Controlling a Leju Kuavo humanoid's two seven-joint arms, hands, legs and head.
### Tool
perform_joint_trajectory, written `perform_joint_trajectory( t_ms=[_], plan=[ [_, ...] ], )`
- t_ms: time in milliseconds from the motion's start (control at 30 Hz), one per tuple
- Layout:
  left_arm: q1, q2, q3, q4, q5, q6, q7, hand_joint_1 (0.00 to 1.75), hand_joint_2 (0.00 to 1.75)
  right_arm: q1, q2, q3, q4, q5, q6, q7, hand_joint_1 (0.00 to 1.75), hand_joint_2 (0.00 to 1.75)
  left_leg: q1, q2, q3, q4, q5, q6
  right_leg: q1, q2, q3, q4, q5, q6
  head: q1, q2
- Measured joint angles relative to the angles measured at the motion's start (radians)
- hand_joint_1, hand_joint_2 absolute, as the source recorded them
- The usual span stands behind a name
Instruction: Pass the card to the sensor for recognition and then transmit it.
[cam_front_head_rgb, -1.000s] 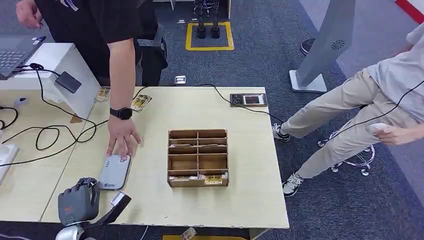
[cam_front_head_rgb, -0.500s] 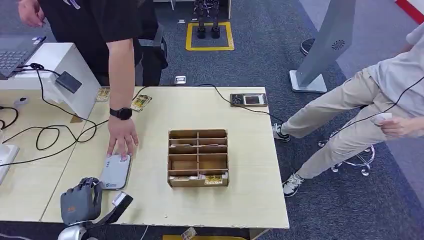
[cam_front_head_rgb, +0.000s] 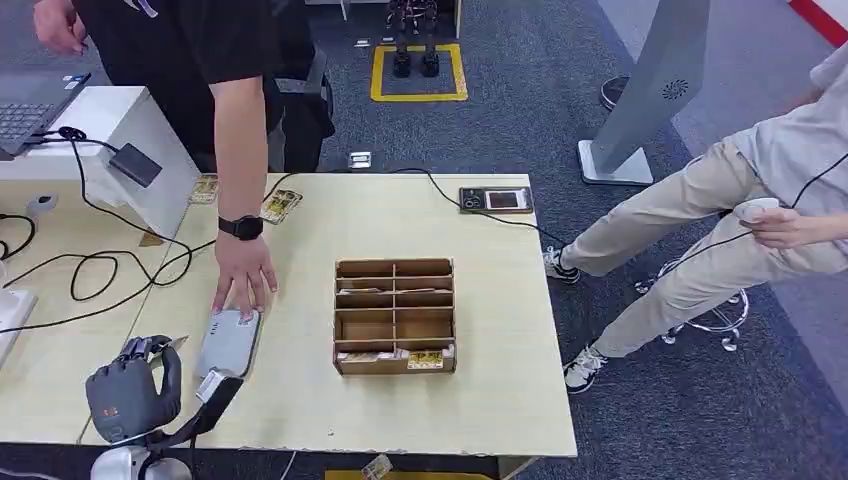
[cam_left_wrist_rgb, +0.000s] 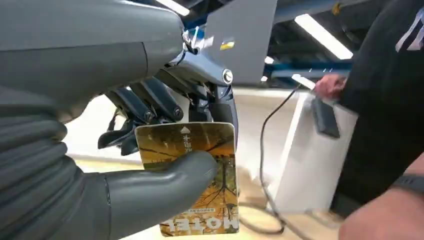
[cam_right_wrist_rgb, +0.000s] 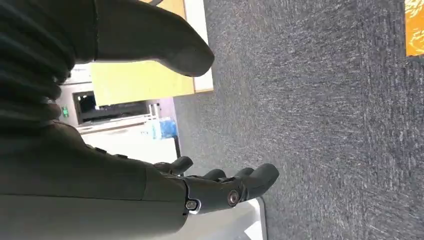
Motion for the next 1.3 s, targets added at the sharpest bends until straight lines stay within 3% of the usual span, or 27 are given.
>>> perform_joint_trajectory(
  t_ms=[533,900,1100,1300],
  plan=[
    [-0.043,-0.003,-0.006,-0.032,-0.034,-0.001,0.015,1.75,1.75,-0.005,0.0,0.027,0.0,0.0,0.001,0.009,0.0,1.75,0.0,0.001,0.0,0.0,0.0,0.0,0.0,0.002,0.0,0.0,0.0,0.0,0.0,0.0],
    [-0.04,0.0,-0.018,0.019,-0.153,-0.002,0.01,1.75,1.75,-0.006,0.0,0.071,0.0,-0.051,0.006,0.003,0.0,1.75,0.0,0.0,-0.001,0.0,0.0,0.0,0.0,0.001,0.0,0.0,0.0,0.0,0.0,0.0],
    [-0.012,0.016,-0.138,0.081,-0.24,-0.002,0.138,1.75,1.75,-0.009,0.0,0.1,0.0,-0.059,0.021,0.0,0.0,1.75,0.0,0.001,-0.001,0.0,0.0,0.0,0.0,0.001,0.0,0.0,0.0,0.0,0.0,0.0],
    [0.007,0.029,-0.244,0.127,-0.243,-0.002,0.171,1.75,1.75,-0.01,-0.003,0.113,0.0,-0.06,0.021,0.001,0.0,1.75,0.0,0.0,-0.001,0.0,0.0,0.0,0.0,0.001,0.0,0.0,0.0,0.0,0.0,0.0]
  ],
)
